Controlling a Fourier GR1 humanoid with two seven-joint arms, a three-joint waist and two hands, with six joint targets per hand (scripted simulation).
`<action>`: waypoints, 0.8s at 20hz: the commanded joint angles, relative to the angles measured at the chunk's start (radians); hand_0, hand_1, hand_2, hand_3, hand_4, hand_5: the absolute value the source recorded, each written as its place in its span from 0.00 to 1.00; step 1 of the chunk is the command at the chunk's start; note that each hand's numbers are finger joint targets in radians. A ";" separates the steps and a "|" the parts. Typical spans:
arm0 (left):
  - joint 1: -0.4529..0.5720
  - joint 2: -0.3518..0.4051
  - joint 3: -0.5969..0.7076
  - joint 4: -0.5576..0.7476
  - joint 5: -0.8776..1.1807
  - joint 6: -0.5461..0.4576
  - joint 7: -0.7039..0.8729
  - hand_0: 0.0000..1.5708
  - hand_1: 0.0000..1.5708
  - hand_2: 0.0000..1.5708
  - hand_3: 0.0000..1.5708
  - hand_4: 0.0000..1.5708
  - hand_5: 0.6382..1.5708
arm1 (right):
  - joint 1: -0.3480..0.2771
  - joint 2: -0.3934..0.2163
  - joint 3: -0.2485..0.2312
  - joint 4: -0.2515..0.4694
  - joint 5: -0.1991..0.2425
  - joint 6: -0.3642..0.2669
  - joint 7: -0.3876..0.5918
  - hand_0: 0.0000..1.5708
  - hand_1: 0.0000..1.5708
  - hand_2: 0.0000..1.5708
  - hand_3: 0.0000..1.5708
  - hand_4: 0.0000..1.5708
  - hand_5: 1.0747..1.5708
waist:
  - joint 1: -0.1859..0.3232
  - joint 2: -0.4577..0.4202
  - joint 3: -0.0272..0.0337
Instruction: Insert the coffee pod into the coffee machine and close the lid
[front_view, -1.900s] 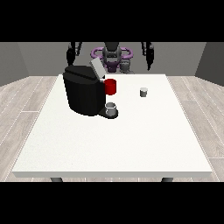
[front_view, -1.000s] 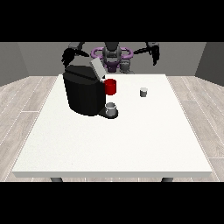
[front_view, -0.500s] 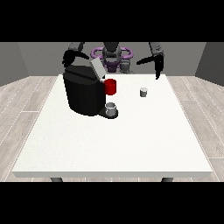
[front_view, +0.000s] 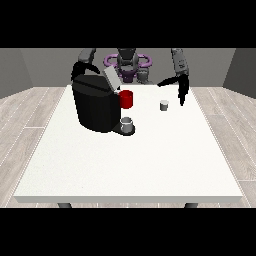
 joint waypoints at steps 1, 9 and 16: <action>-0.003 -0.043 -0.070 0.047 -0.081 0.032 0.011 0.00 0.00 0.00 0.00 0.00 1.00 | -0.036 0.004 -0.017 0.062 0.022 -0.040 0.019 0.00 0.00 0.00 0.00 0.25 1.00 | 0.027 -0.005 0.0003; -0.061 -0.031 -0.078 0.189 -0.174 0.072 -0.033 0.07 0.07 0.32 0.00 0.00 1.00 | -0.077 -0.041 -0.058 0.143 0.008 -0.016 0.033 0.00 0.00 0.00 0.00 0.27 1.00 | 0.025 -0.020 0.0002; -0.117 0.016 -0.090 0.300 -0.253 0.085 -0.050 0.39 0.39 0.47 0.30 0.00 1.00 | -0.081 0.003 -0.019 0.133 0.036 -0.059 0.033 0.00 0.00 0.00 0.00 0.25 1.00 | 0.010 -0.005 0.0002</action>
